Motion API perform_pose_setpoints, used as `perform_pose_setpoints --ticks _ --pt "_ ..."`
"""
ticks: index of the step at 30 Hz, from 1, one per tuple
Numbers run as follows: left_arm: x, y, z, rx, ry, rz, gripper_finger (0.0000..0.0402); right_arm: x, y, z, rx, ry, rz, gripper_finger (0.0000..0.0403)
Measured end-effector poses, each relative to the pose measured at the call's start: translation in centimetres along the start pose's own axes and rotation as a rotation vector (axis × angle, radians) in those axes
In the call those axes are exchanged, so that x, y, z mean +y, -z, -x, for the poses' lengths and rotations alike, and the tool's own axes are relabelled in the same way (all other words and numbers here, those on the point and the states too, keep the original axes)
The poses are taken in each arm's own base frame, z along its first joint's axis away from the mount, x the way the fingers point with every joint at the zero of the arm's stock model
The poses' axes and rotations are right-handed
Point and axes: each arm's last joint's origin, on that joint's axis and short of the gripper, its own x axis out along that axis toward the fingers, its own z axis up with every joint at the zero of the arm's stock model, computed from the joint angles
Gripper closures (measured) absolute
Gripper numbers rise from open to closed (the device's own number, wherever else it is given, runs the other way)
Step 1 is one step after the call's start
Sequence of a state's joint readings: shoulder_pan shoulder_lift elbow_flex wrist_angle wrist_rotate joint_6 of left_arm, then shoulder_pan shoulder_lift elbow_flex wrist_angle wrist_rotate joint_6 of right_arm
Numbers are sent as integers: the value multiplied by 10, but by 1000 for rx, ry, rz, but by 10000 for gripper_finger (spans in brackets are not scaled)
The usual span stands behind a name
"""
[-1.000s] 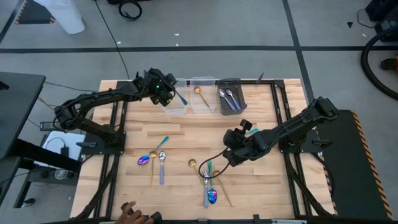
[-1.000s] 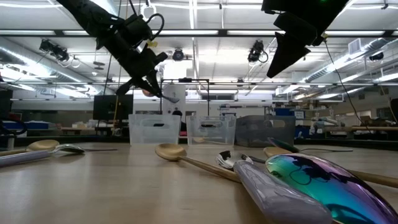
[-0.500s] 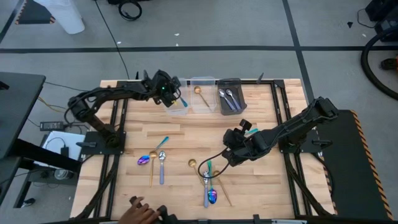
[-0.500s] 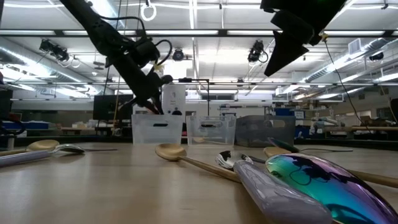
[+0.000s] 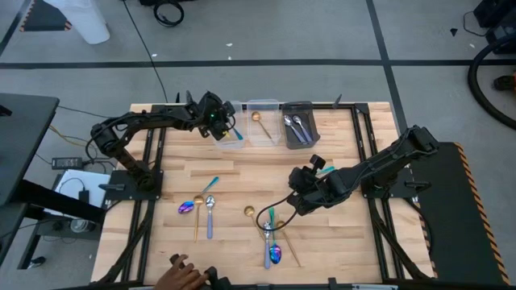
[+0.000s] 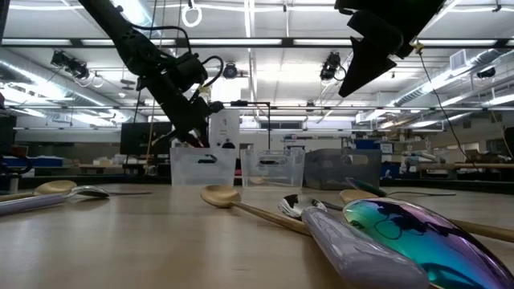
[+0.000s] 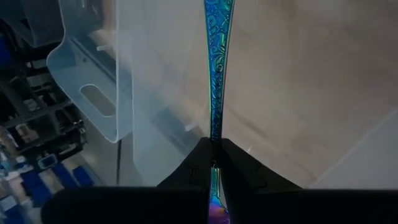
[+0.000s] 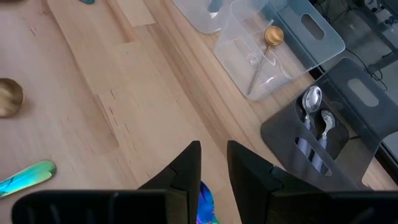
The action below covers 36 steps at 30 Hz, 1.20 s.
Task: Sort silverware by color (type)
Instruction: Put the blue spoon into the left transparent bin
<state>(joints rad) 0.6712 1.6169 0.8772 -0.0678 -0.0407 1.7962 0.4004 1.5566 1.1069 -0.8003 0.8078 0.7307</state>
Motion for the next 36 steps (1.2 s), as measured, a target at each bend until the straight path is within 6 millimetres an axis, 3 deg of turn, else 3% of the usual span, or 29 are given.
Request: perform_pose_setpoints --ticks 25,36 --pt "-7 -4 0 -81 62 38 370 3 -4 0 -23 -33 3 314" --pt "-7 -3 0 -72 65 65 315 4 -4 0 -25 -43 9 314"
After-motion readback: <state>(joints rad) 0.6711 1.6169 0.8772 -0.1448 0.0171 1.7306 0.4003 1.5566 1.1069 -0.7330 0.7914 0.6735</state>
